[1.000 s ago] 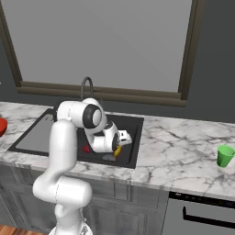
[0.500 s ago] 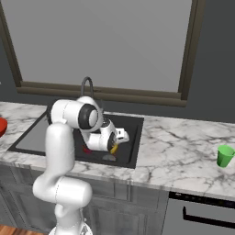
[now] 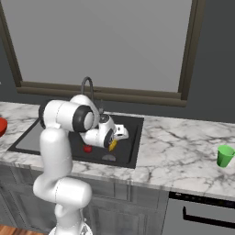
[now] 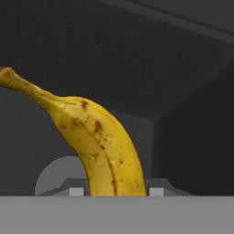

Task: Remove the tomato and banana from the sink. Then move the bowl and cup from the counter to the sink for washing.

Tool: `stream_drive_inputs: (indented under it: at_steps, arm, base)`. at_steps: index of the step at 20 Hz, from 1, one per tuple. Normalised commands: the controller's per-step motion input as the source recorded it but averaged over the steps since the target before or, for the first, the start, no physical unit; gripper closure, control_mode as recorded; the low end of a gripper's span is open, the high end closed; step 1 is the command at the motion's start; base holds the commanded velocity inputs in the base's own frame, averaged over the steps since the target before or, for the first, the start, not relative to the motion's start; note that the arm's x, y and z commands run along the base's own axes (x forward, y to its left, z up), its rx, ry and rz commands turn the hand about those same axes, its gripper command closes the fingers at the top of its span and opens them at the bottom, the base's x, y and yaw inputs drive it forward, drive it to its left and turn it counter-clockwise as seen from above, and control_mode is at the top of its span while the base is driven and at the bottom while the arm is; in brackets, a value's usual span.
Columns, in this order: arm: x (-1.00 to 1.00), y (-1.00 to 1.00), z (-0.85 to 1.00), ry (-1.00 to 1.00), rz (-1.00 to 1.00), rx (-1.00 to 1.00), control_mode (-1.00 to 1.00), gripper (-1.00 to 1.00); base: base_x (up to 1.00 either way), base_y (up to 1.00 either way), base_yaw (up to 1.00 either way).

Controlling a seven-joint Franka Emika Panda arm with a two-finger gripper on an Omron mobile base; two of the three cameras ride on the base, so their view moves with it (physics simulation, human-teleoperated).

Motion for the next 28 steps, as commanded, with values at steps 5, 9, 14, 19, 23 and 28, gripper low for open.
stream_drive_inputs:
  at_steps: [5,9,14,19,23,28]
  arm:
    - [-0.16,-0.1,0.34,0.0,0.0,0.0,-1.0,1.0]
    - [-0.17,-0.12,0.33,0.02,0.0,0.0,-1.0,1.0]
    - [-0.14,-0.08,0.38,0.01,0.0,0.0,-1.0,1.0]
    - [-0.1,-0.05,0.4,0.01,0.0,0.02,-1.0,1.0]
    - [-0.06,-0.04,0.39,0.06,0.0,0.02,-1.0,1.0]
    - [-0.08,-0.09,0.39,0.02,0.0,0.01,-1.0,1.0]
  base:
    - [0.0,0.0,0.0]
    - [0.0,0.0,0.0]
    - [0.0,0.0,0.0]
    - [0.0,0.0,0.0]
    - [0.0,0.0,0.0]
    - [0.0,0.0,0.0]
